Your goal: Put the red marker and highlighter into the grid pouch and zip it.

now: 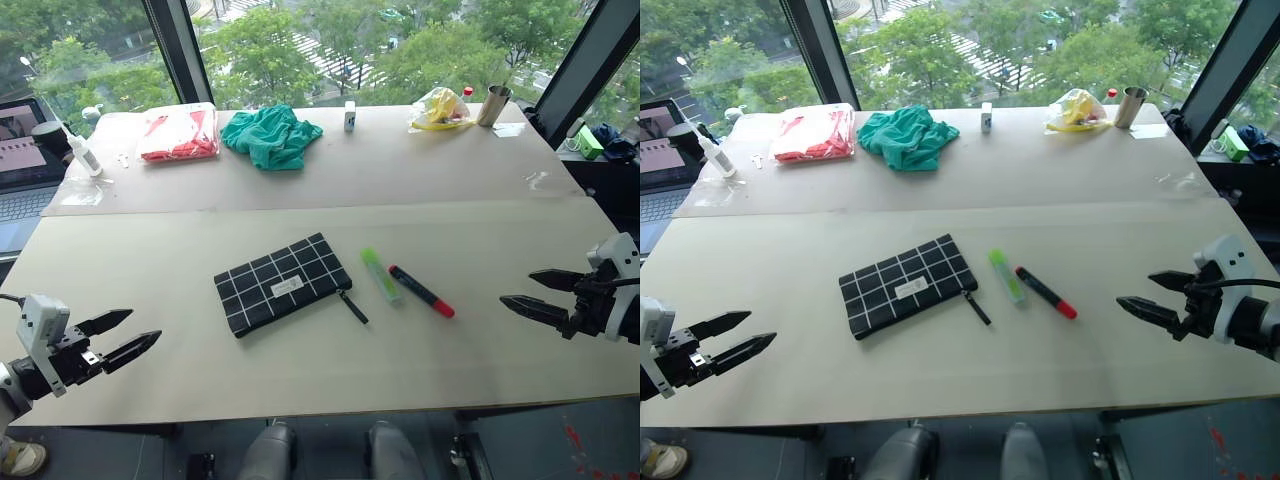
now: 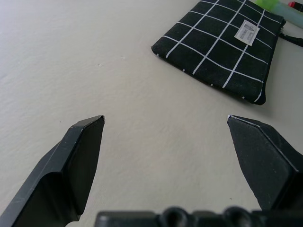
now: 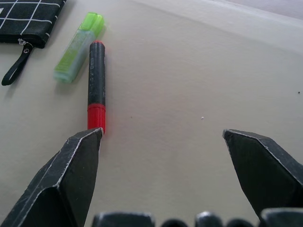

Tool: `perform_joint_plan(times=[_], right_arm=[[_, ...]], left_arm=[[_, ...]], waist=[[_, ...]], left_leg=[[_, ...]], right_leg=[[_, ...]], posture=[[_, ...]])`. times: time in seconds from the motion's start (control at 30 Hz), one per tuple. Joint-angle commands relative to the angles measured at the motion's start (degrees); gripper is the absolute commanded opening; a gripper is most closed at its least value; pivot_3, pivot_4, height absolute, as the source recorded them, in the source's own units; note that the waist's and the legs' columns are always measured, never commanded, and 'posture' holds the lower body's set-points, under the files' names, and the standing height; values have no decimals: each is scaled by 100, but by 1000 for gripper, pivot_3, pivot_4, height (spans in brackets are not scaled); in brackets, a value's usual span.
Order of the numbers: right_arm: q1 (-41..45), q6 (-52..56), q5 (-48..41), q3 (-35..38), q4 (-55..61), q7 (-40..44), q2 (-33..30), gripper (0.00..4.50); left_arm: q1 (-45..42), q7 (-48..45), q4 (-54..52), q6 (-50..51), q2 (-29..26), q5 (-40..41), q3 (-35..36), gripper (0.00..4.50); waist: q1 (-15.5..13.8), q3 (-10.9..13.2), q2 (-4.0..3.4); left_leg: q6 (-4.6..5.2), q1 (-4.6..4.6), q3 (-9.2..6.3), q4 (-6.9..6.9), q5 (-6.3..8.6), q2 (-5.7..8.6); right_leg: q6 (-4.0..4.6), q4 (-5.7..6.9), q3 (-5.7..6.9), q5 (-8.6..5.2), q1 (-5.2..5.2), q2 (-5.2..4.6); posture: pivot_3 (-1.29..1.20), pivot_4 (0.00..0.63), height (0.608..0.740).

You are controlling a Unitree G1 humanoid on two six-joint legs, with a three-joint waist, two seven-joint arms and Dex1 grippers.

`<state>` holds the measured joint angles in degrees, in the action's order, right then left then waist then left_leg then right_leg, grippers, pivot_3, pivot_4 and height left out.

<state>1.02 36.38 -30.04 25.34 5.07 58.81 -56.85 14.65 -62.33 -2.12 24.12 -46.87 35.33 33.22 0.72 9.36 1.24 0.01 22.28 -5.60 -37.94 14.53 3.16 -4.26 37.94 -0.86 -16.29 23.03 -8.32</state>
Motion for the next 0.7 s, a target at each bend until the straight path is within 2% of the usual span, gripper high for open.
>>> perform_joint_plan(times=[0.03,0.23,0.33,0.5,0.53,0.6,0.7], right_arm=[[-44,-17,-51,84,281,-161,126,4500],[80,158,-134,-41,595,-428,320,4500],[543,432,-385,-229,799,-586,413,4500],[1349,742,-668,-1015,1288,-663,756,3118],[1538,814,-716,-1287,1416,-694,893,2646],[1877,808,-619,-1860,1561,-673,1125,2010],[2442,718,-393,-2596,1356,-746,1710,981]], left_arm=[[-258,133,-1,51,-159,-106,-100,4485],[-706,109,-19,50,-259,-238,-422,4485],[-1390,-28,263,-164,-264,-321,-791,4485],[-1425,-621,426,-1319,-492,-1096,-1416,4500],[-1415,-733,540,-1587,-558,-1250,-1502,4500],[-1481,-836,845,-2078,-669,-1533,-1621,4500],[-1783,-857,1147,-2477,-551,-1499,-1621,4500]], waist=[[-1,0,0],[0,-1,2],[1,-1,2],[65,-2,1],[72,-1,1],[105,-1,1],[100,-1,2]], left_leg=[[0,0,0,0,0,0],[-1,0,-3,0,-1,2],[-1,-2,-3,0,-1,1],[-3,-5,-3,0,-2,-1],[-3,-4,-3,0,-2,-5],[-2,0,-3,2,-2,-6],[-2,3,-4,2,-2,-3]], right_leg=[[0,0,0,0,0,0],[0,2,2,0,-2,-1],[0,3,1,0,-1,0],[0,6,1,0,4,2],[1,5,1,0,6,5],[1,4,2,0,13,6],[1,3,3,0,16,3]], posture=[[0,150,740],[0,150,740],[0,150,740],[0,150,740],[0,150,740],[0,150,740],[0,150,740]])
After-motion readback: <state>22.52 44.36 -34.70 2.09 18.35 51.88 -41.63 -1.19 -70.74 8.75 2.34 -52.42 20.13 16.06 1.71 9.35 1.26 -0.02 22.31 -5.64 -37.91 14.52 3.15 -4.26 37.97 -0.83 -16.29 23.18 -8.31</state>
